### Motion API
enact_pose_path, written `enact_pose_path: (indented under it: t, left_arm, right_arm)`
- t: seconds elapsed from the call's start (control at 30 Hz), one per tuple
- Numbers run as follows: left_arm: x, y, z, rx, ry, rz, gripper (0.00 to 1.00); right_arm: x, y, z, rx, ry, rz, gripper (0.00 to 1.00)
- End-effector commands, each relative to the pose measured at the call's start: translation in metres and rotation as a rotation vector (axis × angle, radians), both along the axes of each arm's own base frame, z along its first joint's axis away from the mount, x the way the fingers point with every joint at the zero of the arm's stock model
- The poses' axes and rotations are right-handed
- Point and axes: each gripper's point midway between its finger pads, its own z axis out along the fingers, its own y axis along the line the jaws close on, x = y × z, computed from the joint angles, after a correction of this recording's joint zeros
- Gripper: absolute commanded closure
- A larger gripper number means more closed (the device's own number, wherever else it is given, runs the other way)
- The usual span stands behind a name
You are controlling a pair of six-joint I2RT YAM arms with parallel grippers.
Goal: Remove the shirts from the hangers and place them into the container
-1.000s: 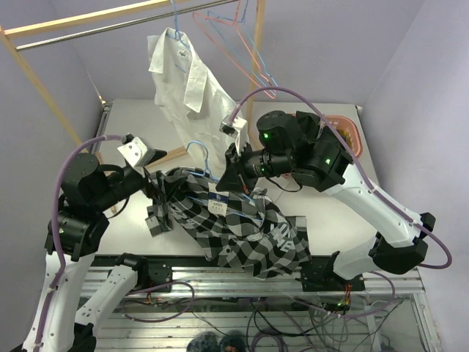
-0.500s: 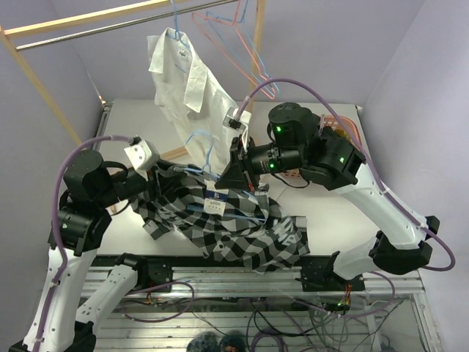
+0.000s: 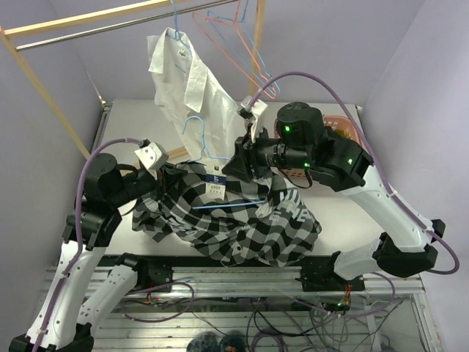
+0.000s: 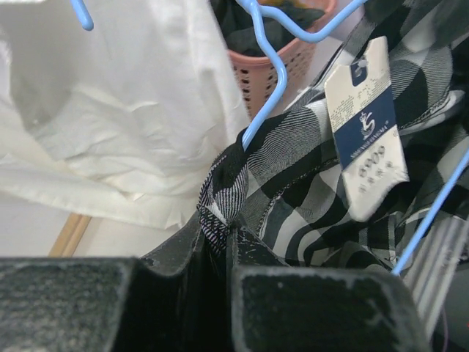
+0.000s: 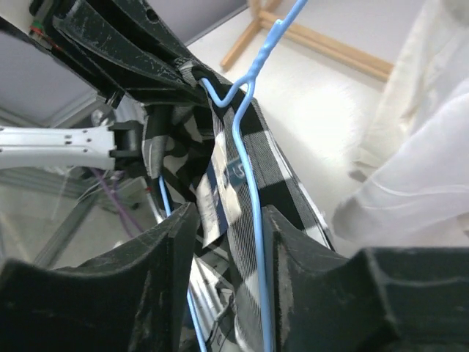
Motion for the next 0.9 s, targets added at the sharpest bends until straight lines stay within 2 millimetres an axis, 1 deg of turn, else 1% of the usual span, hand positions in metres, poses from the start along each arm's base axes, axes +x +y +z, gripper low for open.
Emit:
enact_pose_path:
  t: [0.0, 0.13, 0.17, 0.23, 0.3, 0.37, 0.47, 0.53, 0.57, 0.67, 0.77, 0.87]
  left_arm:
    - [0.03, 0.025, 0.004, -0.018, -0.06, 0.214, 0.93]
    - [0.03, 0.027, -0.003, -0.022, -0.062, 0.229, 0.93]
    - [0.03, 0.027, -0.004, -0.022, -0.057, 0.229, 0.93]
    - [0.029, 0.026, -0.003, -0.024, -0.052, 0.22, 0.93]
    - [0.028, 0.026, 0.0, -0.027, -0.056, 0.219, 0.93]
    - [0.025, 0.026, 0.006, -0.03, -0.07, 0.215, 0.93]
    - [0.016, 0.026, 0.019, -0.047, -0.101, 0.197, 0.93]
    - [0.004, 0.024, 0.031, -0.063, -0.136, 0.165, 0.93]
    - [-0.003, 0.022, 0.036, -0.074, -0.153, 0.141, 0.93]
    - [-0.026, 0.018, 0.054, -0.111, -0.21, 0.077, 0.93]
    - [-0.045, 0.016, 0.065, -0.131, -0.238, 0.031, 0.93]
    - [-0.056, 0.016, 0.072, -0.125, -0.245, 0.008, 0.93]
  right_arm:
    - [0.004, -0.032, 0.038, 0.055, -0.104, -0.125, 0.57]
    - [0.013, -0.057, 0.068, 0.104, -0.173, -0.237, 0.56]
    - [0.011, -0.061, 0.072, 0.117, -0.178, -0.246, 0.56]
    - [0.007, -0.066, 0.07, 0.12, -0.169, -0.246, 0.57]
    - [0.002, -0.066, 0.059, 0.096, -0.136, -0.228, 0.59]
    - [0.0, -0.067, 0.042, 0.052, -0.107, -0.226, 0.6]
    - [0.006, -0.08, 0.022, 0.003, -0.105, -0.29, 0.6]
    - [0.013, -0.089, 0.005, -0.039, -0.108, -0.345, 0.6]
    - [0.018, -0.093, -0.007, -0.072, -0.111, -0.38, 0.6]
    - [0.024, -0.101, -0.032, -0.13, -0.111, -0.422, 0.59]
    - [0.026, -0.106, -0.044, -0.148, -0.112, -0.446, 0.59]
    - [0.025, -0.106, -0.041, -0.125, -0.112, -0.447, 0.59]
